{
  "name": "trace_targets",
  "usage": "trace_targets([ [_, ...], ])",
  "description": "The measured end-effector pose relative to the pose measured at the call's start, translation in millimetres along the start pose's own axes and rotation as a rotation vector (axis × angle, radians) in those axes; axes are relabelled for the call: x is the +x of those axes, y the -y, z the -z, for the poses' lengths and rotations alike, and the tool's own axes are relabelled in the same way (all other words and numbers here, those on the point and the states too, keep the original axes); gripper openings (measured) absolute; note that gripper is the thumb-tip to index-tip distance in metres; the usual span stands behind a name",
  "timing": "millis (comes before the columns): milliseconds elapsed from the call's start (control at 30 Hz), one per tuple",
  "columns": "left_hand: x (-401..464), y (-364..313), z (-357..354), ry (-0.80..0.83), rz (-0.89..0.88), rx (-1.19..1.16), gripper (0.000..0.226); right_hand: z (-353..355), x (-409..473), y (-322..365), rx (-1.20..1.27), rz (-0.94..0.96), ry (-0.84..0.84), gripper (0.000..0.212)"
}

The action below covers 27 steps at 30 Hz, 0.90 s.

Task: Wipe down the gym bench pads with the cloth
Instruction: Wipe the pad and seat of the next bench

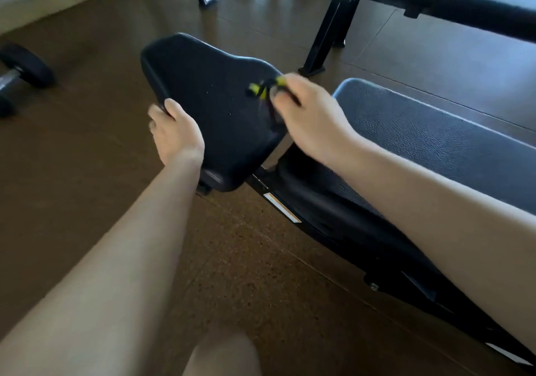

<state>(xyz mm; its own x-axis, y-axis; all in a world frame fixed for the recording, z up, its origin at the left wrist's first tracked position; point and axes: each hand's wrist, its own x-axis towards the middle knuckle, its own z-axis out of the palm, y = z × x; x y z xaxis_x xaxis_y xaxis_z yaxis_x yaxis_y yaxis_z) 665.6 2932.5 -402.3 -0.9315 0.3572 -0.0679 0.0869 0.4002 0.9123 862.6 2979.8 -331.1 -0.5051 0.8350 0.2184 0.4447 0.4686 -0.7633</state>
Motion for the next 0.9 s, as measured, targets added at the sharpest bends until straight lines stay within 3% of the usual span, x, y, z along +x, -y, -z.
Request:
trace_targets([
  [67,-3.6,1.5,-1.9,-0.025,-0.004,-0.011,0.052,-8.3,25.2,13.2,0.273,-0.215,-0.172,0.022],
  [167,-7.0,5.8,-2.9,-0.074,-0.014,-0.073,0.055,-37.0,49.5,30.8,0.270,-0.161,-0.272,0.028],
  [233,-2.3,12.3,-4.0,-0.086,-0.020,-0.108,0.060,-72.4,59.2,32.1,0.143,-0.073,-0.117,0.042],
  [300,2.7,16.5,-5.0,-0.098,-0.030,-0.126,0.067,-112.8,60.4,26.5,-0.110,-0.053,0.231,0.053],
  [367,5.3,18.7,-6.1,-0.089,-0.045,-0.136,0.070,-134.6,58.0,13.7,-0.327,-0.034,0.409,0.056],
  [500,4.1,25.3,-7.8,-0.089,-0.060,-0.181,0.060,-129.3,74.8,-3.4,-0.436,0.052,0.387,0.055],
  [700,5.0,21.6,-9.1,-0.082,-0.047,-0.161,0.061,-128.6,115.8,1.8,-0.444,-0.001,0.386,0.056],
  [900,1.6,22.4,-10.3,-0.088,-0.085,-0.138,0.064,-110.9,78.2,3.6,-0.551,0.065,0.526,0.060],
])
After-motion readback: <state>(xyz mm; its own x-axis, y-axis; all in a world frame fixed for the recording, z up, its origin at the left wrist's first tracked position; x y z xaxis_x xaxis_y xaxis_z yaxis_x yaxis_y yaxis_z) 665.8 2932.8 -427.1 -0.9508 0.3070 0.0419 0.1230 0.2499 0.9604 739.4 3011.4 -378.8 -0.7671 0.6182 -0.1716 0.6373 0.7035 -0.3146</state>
